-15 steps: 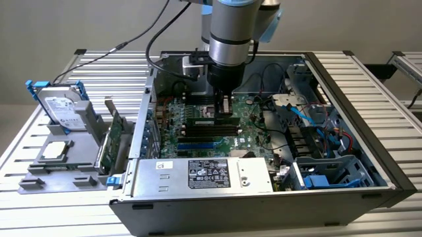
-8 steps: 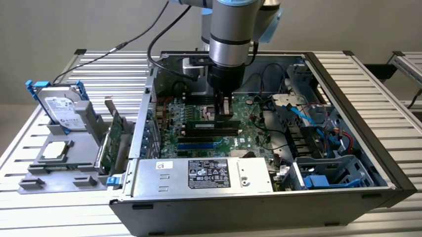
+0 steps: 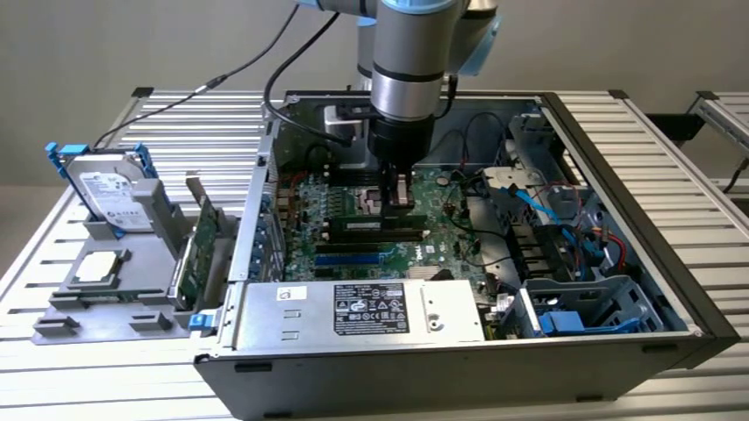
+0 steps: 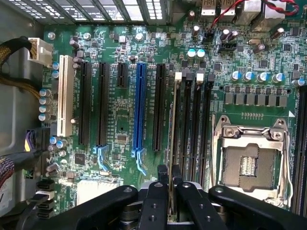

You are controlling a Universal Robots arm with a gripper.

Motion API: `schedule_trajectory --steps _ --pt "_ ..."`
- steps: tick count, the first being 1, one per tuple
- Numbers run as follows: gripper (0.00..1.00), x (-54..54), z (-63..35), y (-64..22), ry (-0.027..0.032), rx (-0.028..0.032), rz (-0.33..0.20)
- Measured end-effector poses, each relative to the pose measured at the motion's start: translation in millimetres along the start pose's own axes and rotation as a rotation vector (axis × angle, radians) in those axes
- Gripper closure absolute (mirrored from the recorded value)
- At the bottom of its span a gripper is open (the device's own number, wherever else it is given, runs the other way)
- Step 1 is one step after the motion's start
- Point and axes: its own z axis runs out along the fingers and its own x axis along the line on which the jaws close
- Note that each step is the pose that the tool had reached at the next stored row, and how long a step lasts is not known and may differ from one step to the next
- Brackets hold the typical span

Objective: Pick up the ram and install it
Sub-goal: 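Insert the ram into the slot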

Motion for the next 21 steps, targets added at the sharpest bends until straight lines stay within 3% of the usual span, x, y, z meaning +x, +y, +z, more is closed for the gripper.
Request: schedule_trajectory --steps 7,14,21 --pt "0.86 -0.6 1.2 0.0 -0.0006 -0.0014 -0.005" --pt "0.86 -1.6 3.4 -0.2 -0.0002 -0.0077 -0.006" --pt "0.86 -3.5 6.1 -0.1 -0.0022 -0.0087 -0.006"
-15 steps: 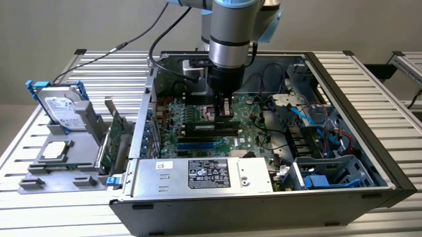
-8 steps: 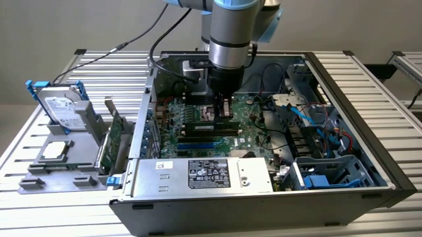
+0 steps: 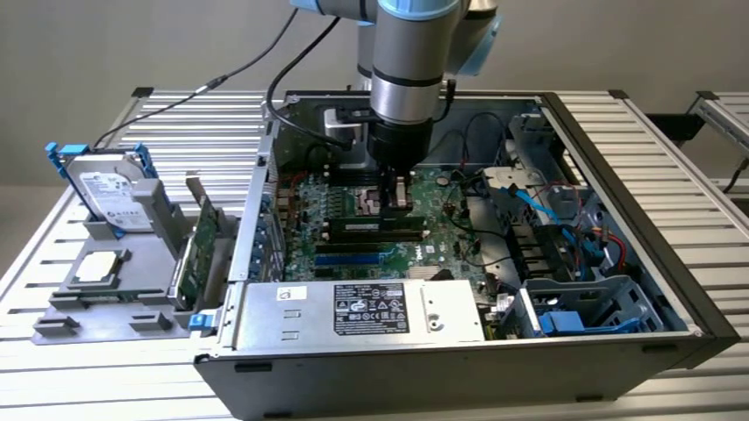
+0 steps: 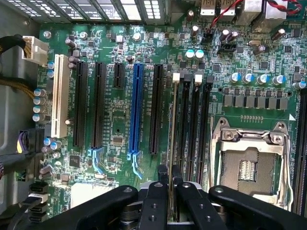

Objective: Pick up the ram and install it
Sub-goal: 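Insert the ram into the slot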

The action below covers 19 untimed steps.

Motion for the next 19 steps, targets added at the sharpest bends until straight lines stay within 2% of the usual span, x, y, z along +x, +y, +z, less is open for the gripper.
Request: schedule_trajectory --steps 19 --pt "0.86 -4.7 6.2 0.2 -0.0006 -0.0009 0.0"
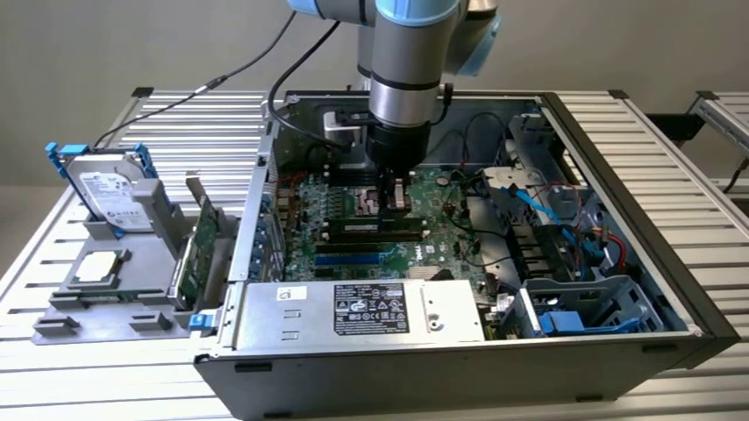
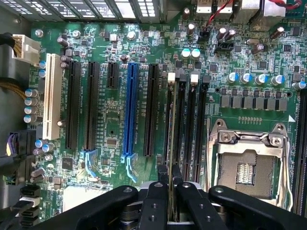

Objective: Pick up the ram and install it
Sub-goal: 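Insert the ram into the slot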

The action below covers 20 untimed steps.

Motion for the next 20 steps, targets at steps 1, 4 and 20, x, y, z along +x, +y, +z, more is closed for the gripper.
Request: schedule_trajectory --steps 1,4,20 --pt "0.86 -0.1 0.5 -0.1 -0.0002 0.0001 0.0" --pt "0.86 -0.1 1.2 0.1 0.0005 -0.0003 0.0" --pt "0.86 -0.3 2.9 0.7 0.0001 -0.0001 0.0"
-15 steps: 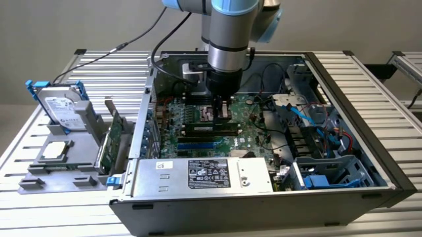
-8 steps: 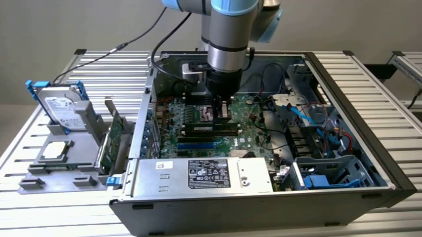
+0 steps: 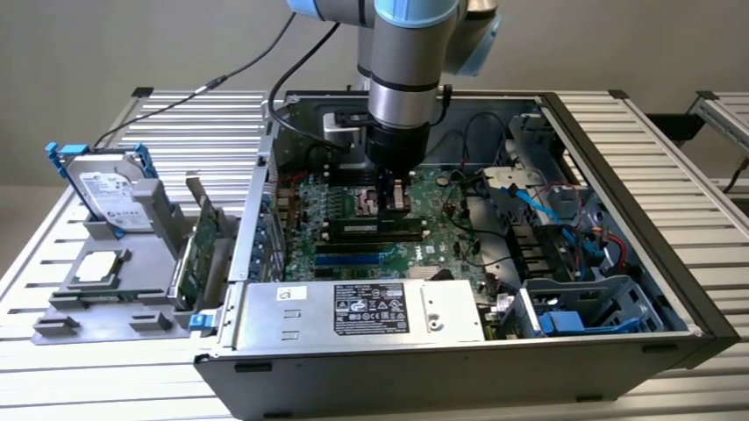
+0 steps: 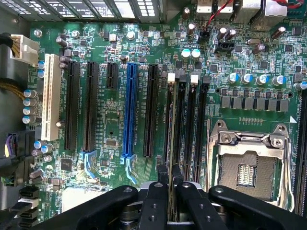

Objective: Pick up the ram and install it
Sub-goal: 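Insert the ram into the slot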

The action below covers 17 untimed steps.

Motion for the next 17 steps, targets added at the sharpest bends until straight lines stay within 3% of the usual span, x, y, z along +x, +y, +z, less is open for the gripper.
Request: schedule_trajectory --steps 17 --pt "0.86 0.4 -4.5 0.2 0.0002 0.0 0.0"
